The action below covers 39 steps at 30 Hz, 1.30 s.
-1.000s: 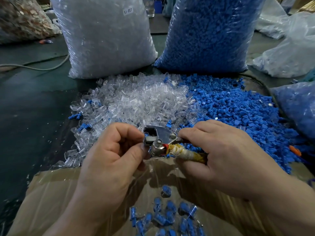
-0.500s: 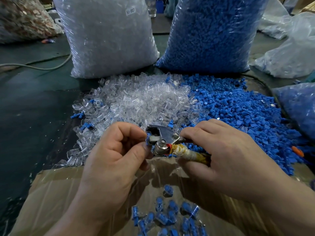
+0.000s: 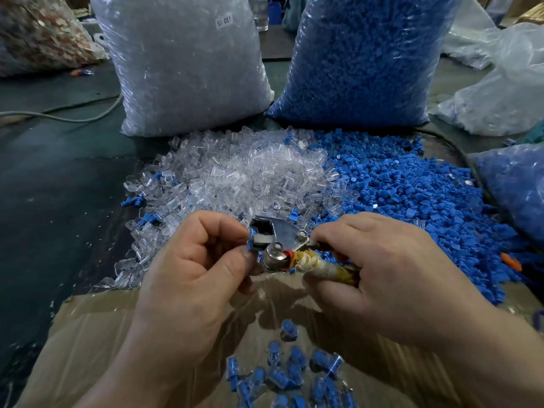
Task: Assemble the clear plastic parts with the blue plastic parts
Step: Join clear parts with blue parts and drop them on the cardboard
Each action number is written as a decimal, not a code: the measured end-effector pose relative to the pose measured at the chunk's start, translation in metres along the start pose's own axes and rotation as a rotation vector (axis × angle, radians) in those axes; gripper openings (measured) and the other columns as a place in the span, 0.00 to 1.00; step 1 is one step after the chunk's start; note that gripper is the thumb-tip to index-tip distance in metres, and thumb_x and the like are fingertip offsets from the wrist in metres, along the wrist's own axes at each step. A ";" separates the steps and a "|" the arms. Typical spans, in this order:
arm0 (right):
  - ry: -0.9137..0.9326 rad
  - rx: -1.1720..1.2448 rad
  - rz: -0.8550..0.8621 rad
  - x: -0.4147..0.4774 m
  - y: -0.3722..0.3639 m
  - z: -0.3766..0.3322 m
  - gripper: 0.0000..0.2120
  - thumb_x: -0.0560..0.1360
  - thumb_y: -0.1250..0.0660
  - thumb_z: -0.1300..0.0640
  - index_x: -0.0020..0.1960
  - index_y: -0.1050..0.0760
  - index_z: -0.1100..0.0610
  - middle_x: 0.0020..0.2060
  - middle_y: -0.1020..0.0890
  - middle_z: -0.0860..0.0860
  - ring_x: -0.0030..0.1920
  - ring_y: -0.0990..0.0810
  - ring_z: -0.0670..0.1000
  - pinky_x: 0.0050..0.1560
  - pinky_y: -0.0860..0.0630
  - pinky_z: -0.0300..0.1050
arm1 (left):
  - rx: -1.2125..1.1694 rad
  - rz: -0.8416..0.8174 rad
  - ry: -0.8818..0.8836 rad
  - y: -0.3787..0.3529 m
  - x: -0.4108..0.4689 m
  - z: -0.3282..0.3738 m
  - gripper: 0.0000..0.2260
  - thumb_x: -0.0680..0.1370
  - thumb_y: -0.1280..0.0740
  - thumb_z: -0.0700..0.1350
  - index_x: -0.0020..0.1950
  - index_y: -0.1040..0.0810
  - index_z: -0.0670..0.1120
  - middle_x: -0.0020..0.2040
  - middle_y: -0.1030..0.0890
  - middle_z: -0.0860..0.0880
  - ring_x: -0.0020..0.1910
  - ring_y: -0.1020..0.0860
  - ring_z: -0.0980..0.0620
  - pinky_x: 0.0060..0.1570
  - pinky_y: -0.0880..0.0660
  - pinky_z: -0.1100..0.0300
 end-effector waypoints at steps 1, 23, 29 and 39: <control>-0.003 0.014 -0.006 -0.001 -0.001 0.001 0.19 0.71 0.42 0.35 0.53 0.23 0.43 0.37 0.24 0.39 0.38 0.26 0.43 0.37 0.29 0.39 | 0.030 0.008 -0.004 0.001 0.000 -0.001 0.09 0.72 0.28 0.41 0.43 0.19 0.56 0.37 0.18 0.47 0.31 0.20 0.50 0.31 0.19 0.58; 0.153 -0.081 0.155 0.002 -0.002 -0.042 0.11 0.77 0.41 0.46 0.44 0.24 0.50 0.38 0.22 0.46 0.40 0.24 0.51 0.44 0.29 0.48 | 0.407 -0.012 0.092 -0.012 -0.010 -0.019 0.06 0.72 0.29 0.53 0.47 0.22 0.62 0.31 0.17 0.53 0.27 0.22 0.51 0.31 0.22 0.49; 0.138 0.035 0.214 0.000 0.003 -0.041 0.11 0.78 0.44 0.50 0.42 0.27 0.52 0.35 0.26 0.46 0.37 0.29 0.50 0.39 0.31 0.47 | 0.243 -0.041 0.063 -0.012 -0.011 -0.006 0.06 0.78 0.32 0.58 0.46 0.20 0.58 0.32 0.17 0.51 0.28 0.18 0.55 0.29 0.22 0.65; 0.083 0.270 0.247 -0.002 0.009 -0.043 0.12 0.77 0.42 0.54 0.35 0.33 0.55 0.30 0.31 0.45 0.34 0.33 0.48 0.36 0.36 0.42 | -0.141 -0.275 0.370 -0.031 -0.014 -0.029 0.15 0.67 0.24 0.60 0.37 0.21 0.49 0.25 0.25 0.46 0.19 0.30 0.53 0.20 0.33 0.64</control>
Point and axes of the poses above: each hand's wrist, its own x-axis towards the middle knuckle, its own y-axis out of the back of the hand, z = x × y, the point moved 10 cm from there along x, towards the middle knuckle
